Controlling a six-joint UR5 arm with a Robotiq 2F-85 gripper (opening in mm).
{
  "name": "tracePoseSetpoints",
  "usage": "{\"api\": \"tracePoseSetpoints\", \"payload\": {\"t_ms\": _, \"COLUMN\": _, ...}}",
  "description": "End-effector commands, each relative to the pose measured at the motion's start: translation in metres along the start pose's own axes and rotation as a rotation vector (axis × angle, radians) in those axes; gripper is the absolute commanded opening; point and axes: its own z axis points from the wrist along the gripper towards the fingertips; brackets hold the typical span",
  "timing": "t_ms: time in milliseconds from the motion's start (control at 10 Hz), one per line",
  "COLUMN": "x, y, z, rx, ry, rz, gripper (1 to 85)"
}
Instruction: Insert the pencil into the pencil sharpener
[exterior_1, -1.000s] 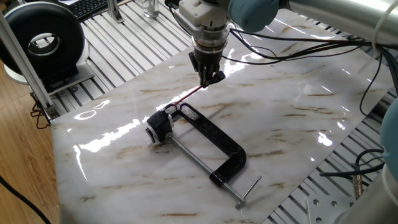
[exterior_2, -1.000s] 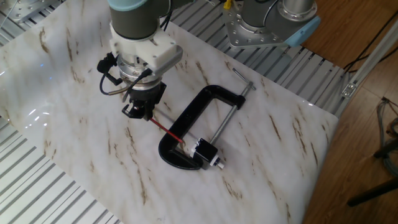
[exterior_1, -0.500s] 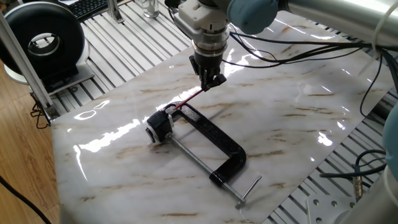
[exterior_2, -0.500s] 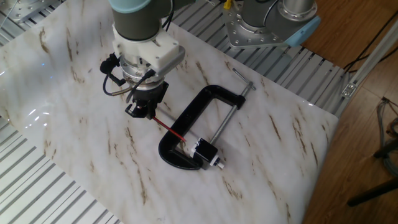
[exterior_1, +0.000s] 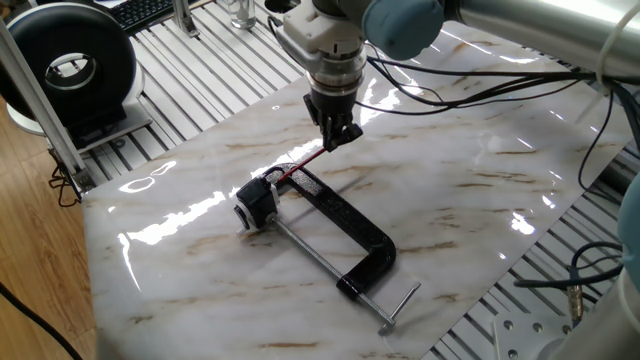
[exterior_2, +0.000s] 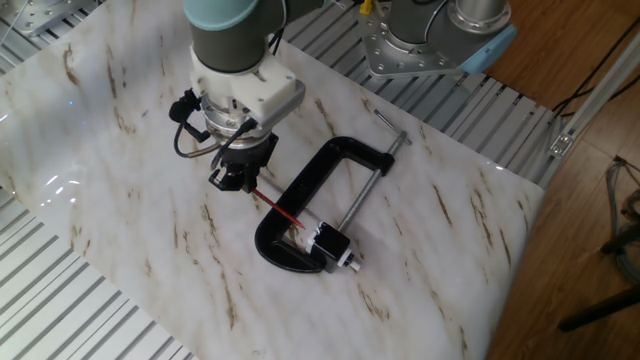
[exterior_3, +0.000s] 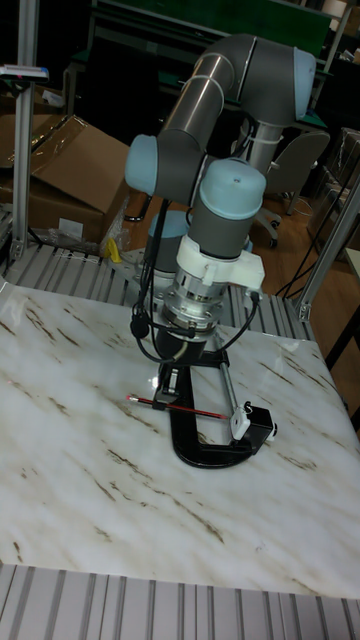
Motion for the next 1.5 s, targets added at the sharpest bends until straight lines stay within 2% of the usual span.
{"api": "tracePoseSetpoints", "payload": {"t_ms": 0, "x": -0.006, "y": -0.004, "z": 0.002, "rx": 0.000, "ry": -0.019, "rz": 0.030, "gripper": 1.0}}
{"api": "tracePoseSetpoints", "payload": {"t_ms": 600, "x": -0.014, "y": -0.013, "z": 0.002, "rx": 0.003, "ry": -0.016, "rz": 0.040, "gripper": 1.0}}
{"api": "tracePoseSetpoints", "payload": {"t_ms": 1100, "x": -0.016, "y": -0.010, "z": 0.001, "rx": 0.005, "ry": -0.004, "rz": 0.041, "gripper": 1.0}}
{"api": "tracePoseSetpoints", "payload": {"t_ms": 1400, "x": -0.016, "y": -0.008, "z": 0.000, "rx": 0.014, "ry": 0.017, "rz": 0.042, "gripper": 1.0}}
